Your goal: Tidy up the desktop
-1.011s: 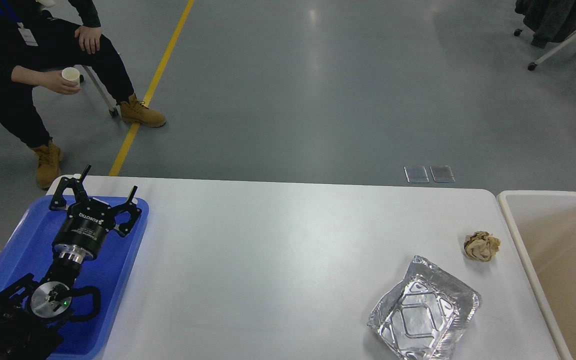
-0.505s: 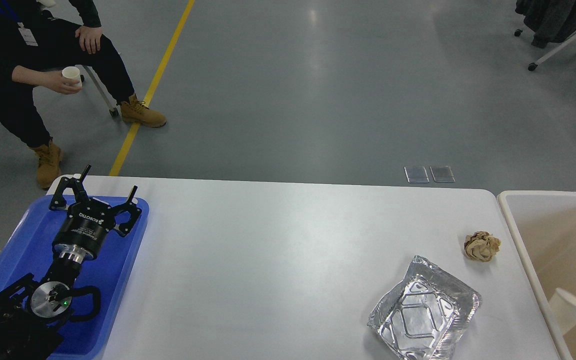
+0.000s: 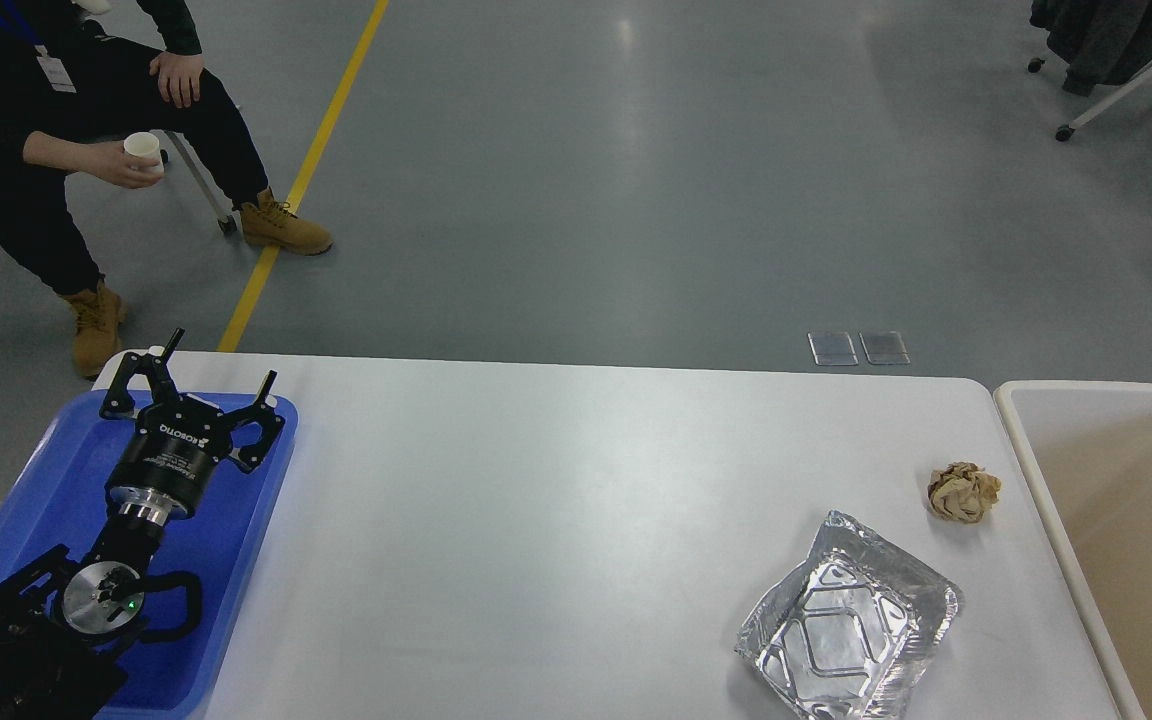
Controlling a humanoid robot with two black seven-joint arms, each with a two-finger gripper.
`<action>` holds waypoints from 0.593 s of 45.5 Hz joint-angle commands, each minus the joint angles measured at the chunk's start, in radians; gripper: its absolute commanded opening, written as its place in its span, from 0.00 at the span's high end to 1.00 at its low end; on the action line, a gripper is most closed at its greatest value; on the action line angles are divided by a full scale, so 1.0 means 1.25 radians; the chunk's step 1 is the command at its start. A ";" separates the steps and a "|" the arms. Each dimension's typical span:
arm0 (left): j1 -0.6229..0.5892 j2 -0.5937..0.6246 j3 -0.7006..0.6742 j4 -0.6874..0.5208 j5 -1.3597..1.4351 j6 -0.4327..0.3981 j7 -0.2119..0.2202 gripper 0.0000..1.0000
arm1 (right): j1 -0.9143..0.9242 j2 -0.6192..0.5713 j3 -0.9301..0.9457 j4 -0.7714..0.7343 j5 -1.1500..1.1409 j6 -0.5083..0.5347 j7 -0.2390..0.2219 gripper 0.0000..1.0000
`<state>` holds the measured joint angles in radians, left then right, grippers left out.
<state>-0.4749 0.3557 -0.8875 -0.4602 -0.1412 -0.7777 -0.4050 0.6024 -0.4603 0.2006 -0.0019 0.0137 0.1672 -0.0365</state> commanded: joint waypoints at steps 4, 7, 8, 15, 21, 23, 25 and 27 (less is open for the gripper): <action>-0.001 0.000 0.002 0.000 0.000 0.000 0.000 0.01 | 0.091 -0.109 -0.011 0.005 -0.002 0.134 -0.001 0.00; -0.001 0.000 0.002 0.000 0.000 0.000 0.000 0.01 | 0.112 -0.140 -0.012 0.010 -0.015 0.166 -0.001 0.00; -0.002 0.000 0.002 0.000 0.000 0.000 0.000 0.01 | 0.118 -0.147 -0.014 0.013 -0.016 0.173 -0.001 0.00; -0.002 0.000 0.002 0.000 0.000 0.000 0.000 0.01 | 0.182 -0.219 -0.109 0.057 -0.039 0.232 0.001 0.00; -0.002 0.000 0.002 0.000 0.000 0.000 0.000 0.01 | 0.269 -0.284 -0.191 0.128 -0.044 0.242 0.002 0.00; -0.002 0.000 0.002 0.000 0.000 0.000 0.000 0.01 | 0.305 -0.321 -0.220 0.177 -0.058 0.242 0.002 0.00; -0.002 0.000 0.002 0.000 0.000 0.000 0.000 0.01 | 0.346 -0.360 -0.249 0.242 -0.078 0.241 0.002 0.00; -0.001 0.000 0.002 0.000 0.000 0.000 0.000 0.01 | 0.396 -0.401 -0.268 0.314 -0.103 0.237 0.002 0.00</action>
<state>-0.4769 0.3559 -0.8852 -0.4600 -0.1407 -0.7777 -0.4050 0.8778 -0.7620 0.0228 0.1286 -0.0378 0.4282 -0.0348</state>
